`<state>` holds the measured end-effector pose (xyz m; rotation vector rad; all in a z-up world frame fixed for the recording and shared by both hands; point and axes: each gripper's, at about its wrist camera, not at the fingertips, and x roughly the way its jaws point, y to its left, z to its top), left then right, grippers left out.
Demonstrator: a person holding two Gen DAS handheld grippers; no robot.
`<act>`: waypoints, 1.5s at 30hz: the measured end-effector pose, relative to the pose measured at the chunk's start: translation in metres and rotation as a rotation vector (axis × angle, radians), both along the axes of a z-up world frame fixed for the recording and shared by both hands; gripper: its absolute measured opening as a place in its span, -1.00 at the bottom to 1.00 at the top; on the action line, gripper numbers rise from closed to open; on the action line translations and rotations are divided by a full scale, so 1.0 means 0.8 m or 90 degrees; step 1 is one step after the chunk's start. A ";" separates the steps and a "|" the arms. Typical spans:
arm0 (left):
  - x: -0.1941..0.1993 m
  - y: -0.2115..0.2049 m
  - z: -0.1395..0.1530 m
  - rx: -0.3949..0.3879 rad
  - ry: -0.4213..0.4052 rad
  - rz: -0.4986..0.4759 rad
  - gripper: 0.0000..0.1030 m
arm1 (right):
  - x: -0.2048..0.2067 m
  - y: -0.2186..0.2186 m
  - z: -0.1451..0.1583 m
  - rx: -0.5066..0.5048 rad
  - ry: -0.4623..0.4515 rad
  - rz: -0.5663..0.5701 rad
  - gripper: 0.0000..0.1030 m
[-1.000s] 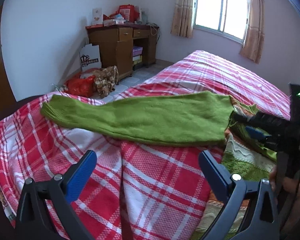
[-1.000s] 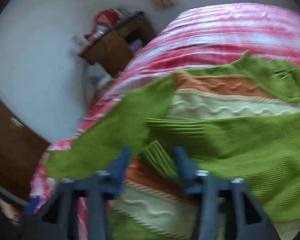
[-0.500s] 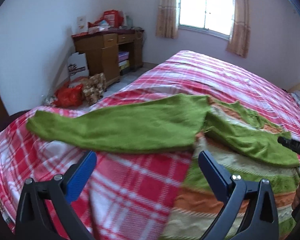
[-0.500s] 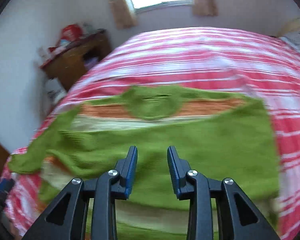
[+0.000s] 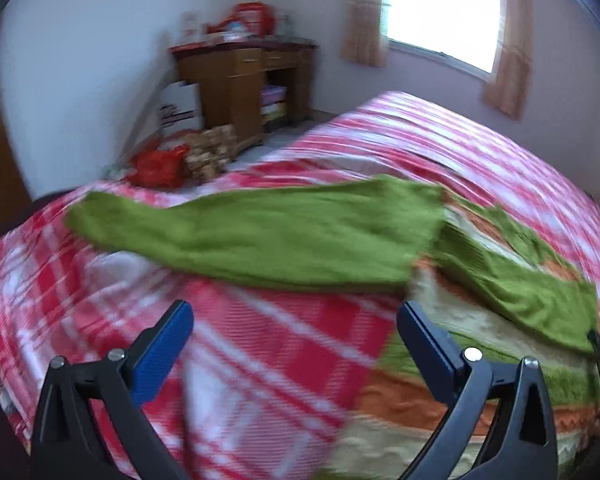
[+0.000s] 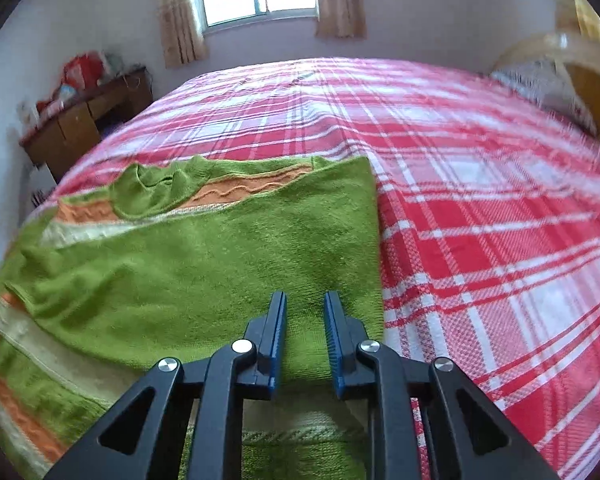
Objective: Fold small clothes
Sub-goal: 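Fold the held sleeve across the sweater body with the right tool, release, then grasp the other sleeve cuff with the left tool and lift it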
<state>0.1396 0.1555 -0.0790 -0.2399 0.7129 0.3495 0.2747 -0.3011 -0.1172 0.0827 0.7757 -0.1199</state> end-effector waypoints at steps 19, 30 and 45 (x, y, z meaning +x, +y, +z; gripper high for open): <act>0.020 0.276 -0.021 -0.159 0.010 0.352 0.07 | -0.012 0.001 0.003 0.023 -0.018 0.017 0.31; 0.037 0.260 -0.049 -0.112 0.043 0.388 -0.52 | -0.010 0.003 0.002 0.016 -0.014 0.015 0.31; 0.077 0.129 0.060 -0.018 -0.089 0.164 -0.90 | -0.012 -0.001 0.002 0.030 -0.022 0.011 0.31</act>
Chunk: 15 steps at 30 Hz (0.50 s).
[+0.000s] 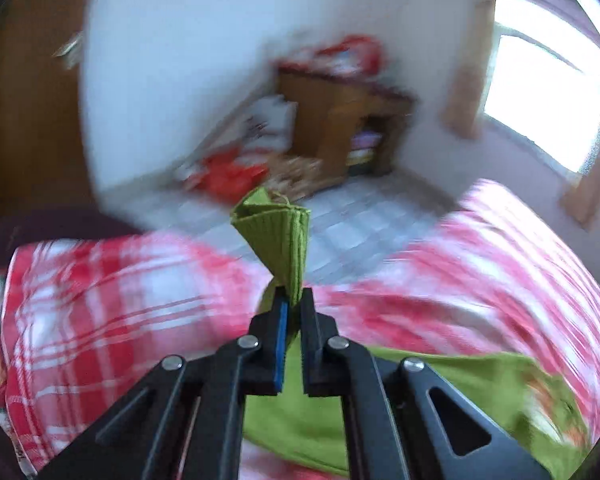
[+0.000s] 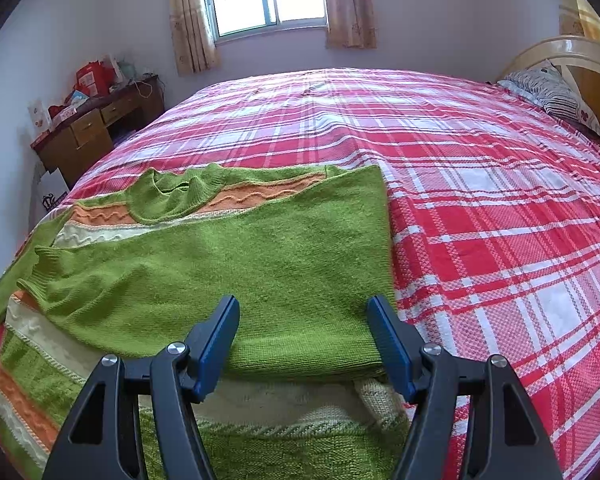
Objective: Fold small clothes
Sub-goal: 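Grasp the other sleeve cuff with the left tool and lift it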
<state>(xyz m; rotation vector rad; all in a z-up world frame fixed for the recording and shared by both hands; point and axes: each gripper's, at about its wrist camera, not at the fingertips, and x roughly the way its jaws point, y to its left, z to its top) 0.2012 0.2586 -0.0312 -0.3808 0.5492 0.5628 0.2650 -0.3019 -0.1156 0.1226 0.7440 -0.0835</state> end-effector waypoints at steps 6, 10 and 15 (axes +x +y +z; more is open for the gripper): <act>0.014 -0.199 0.027 0.079 -0.046 -0.243 -0.90 | -0.001 -0.002 0.000 0.005 -0.003 0.001 0.31; 0.011 -0.320 -0.008 0.112 -0.009 -0.393 -0.90 | -0.002 -0.003 0.000 0.010 -0.006 0.002 0.31; 0.020 -0.386 -0.066 0.120 0.079 -0.453 -0.89 | -0.003 -0.005 0.000 0.017 -0.008 0.004 0.31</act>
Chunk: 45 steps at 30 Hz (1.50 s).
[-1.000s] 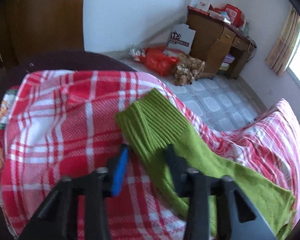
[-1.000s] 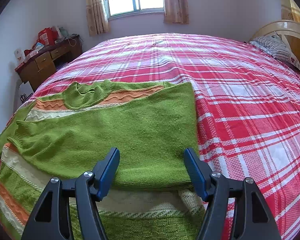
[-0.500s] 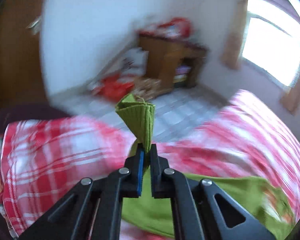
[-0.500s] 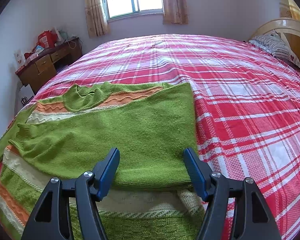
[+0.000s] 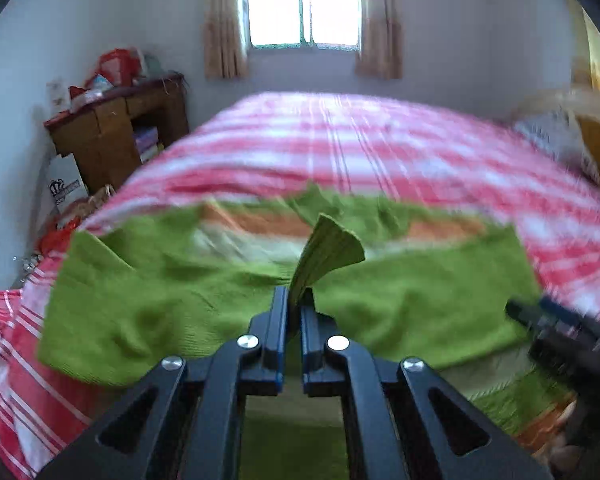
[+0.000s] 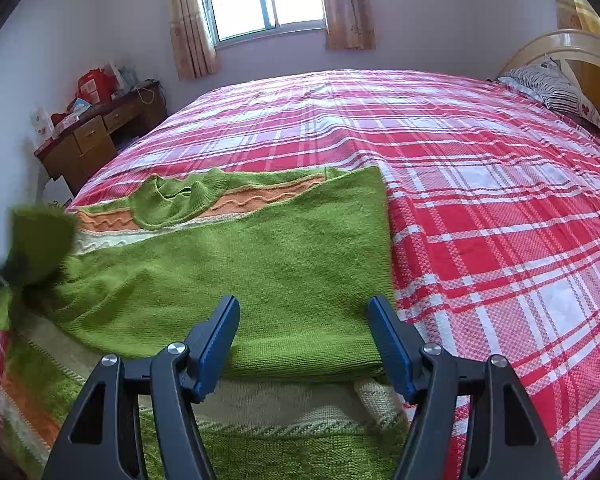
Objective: Fold small clothes
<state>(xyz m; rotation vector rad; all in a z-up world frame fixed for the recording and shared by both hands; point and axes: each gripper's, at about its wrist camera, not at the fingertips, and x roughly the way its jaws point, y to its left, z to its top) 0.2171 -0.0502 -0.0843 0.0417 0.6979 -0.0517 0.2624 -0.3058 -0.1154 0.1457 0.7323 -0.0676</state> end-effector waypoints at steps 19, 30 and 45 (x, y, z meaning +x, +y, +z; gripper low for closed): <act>-0.089 0.148 -0.064 -0.070 0.019 0.160 0.59 | 0.024 0.080 0.032 0.233 0.007 0.165 0.31; -0.087 0.133 -0.075 -0.072 -0.011 0.137 0.92 | 0.072 0.210 -0.002 0.004 0.069 0.229 -0.79; -0.090 0.143 -0.072 -0.081 -0.010 0.134 0.95 | 0.032 0.141 0.209 -0.015 -0.194 0.208 -0.80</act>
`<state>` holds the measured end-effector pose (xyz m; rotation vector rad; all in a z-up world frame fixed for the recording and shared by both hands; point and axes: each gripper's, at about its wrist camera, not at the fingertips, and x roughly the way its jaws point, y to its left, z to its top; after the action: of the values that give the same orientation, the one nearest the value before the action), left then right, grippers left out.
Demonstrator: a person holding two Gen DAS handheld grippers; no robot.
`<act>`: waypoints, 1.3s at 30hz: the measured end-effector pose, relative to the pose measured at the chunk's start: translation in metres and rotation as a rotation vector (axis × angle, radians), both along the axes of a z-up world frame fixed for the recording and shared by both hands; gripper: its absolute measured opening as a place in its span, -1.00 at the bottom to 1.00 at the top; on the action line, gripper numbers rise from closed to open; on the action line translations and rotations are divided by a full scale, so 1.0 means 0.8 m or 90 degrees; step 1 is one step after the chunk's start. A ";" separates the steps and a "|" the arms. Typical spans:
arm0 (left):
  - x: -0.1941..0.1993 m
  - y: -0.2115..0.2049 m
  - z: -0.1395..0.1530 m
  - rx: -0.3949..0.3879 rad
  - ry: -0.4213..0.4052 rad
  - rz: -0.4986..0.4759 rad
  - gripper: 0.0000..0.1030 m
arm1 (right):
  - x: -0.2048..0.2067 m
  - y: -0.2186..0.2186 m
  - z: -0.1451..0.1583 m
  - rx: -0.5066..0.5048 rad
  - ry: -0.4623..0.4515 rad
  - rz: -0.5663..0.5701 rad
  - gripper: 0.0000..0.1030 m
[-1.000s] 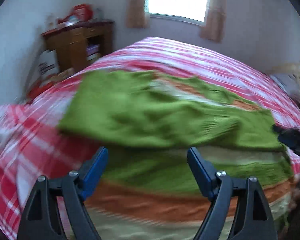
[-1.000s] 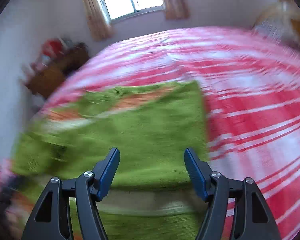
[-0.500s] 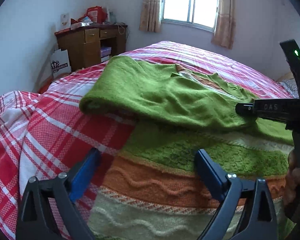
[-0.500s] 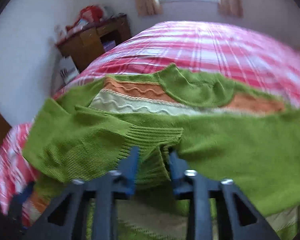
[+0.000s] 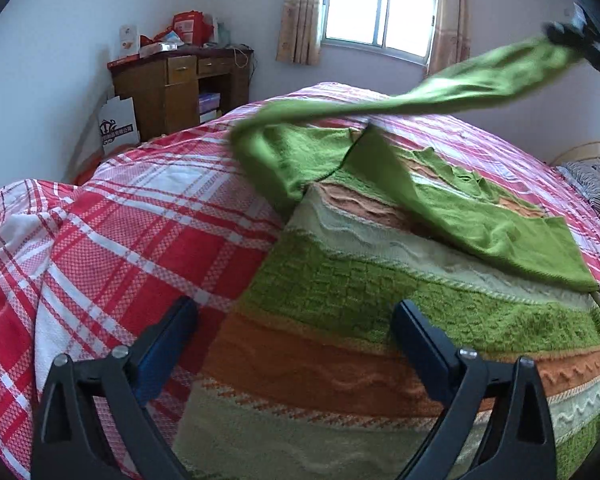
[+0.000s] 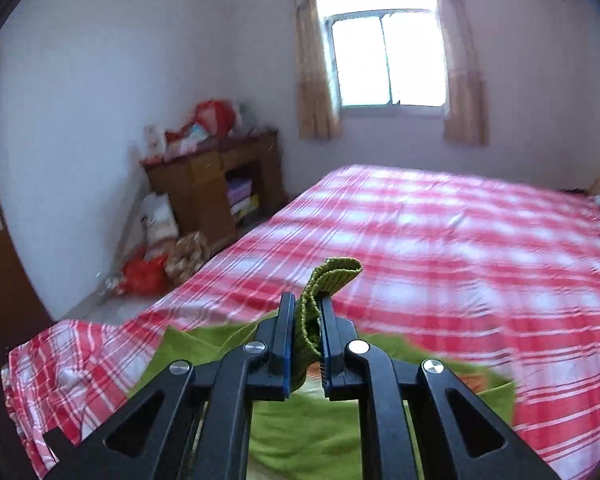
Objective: Fold small clothes
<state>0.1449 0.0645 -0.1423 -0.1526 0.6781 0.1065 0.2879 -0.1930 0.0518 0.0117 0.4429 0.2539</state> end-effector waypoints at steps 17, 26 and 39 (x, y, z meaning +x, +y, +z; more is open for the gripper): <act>0.001 -0.003 -0.002 0.011 0.005 0.006 0.97 | -0.043 -0.219 -0.178 -0.034 0.193 -0.301 0.28; 0.002 -0.005 -0.001 0.022 0.014 0.013 0.99 | -0.069 -0.193 -0.136 -0.001 0.134 -0.204 0.08; -0.040 0.014 0.026 0.062 0.030 -0.043 1.00 | -0.157 -0.115 -0.133 -0.147 0.165 -0.094 0.09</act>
<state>0.1132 0.0754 -0.1218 -0.0338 0.7228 0.0785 0.1623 -0.2850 -0.0545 -0.1493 0.7248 0.0539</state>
